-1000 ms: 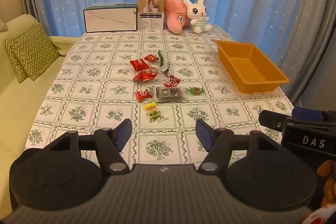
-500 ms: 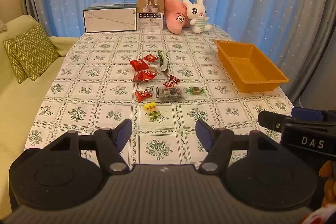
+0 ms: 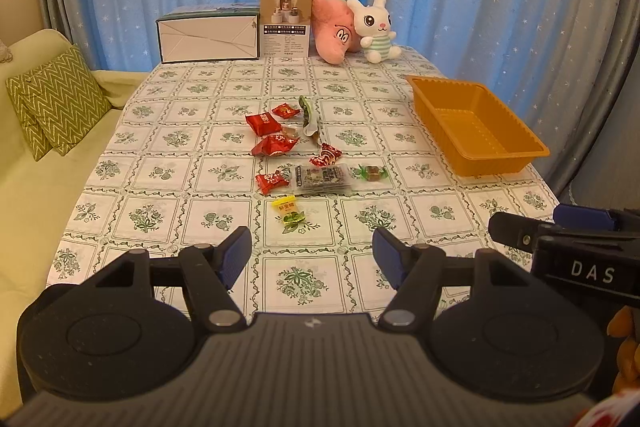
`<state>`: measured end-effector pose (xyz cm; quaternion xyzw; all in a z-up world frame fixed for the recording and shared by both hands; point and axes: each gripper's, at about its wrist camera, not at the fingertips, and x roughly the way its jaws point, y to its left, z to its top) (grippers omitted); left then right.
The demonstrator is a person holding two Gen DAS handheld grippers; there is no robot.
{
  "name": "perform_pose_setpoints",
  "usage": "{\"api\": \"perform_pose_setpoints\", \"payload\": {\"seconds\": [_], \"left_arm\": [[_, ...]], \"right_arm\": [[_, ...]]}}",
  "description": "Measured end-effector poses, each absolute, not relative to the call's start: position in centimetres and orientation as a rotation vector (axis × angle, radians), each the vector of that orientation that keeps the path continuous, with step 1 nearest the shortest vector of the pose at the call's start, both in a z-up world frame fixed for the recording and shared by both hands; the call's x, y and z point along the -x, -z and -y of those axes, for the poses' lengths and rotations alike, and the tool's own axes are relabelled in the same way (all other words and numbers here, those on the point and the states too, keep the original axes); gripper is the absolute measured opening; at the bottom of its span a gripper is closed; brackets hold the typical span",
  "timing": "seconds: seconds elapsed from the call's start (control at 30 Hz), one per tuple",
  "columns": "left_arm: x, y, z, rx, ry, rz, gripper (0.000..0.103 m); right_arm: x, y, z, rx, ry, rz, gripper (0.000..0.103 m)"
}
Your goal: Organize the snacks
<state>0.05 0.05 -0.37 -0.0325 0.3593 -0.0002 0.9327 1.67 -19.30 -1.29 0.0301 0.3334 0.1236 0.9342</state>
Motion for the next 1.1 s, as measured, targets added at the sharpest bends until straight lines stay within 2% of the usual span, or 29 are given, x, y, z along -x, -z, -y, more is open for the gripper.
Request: {"api": "perform_pose_setpoints", "payload": {"seconds": [1.1], "left_arm": [[-0.37,0.09,0.09,0.062,0.006,-0.733,0.065]], "right_arm": [[-1.97,1.70,19.22,-0.051,-0.246,-0.693,0.078]]}}
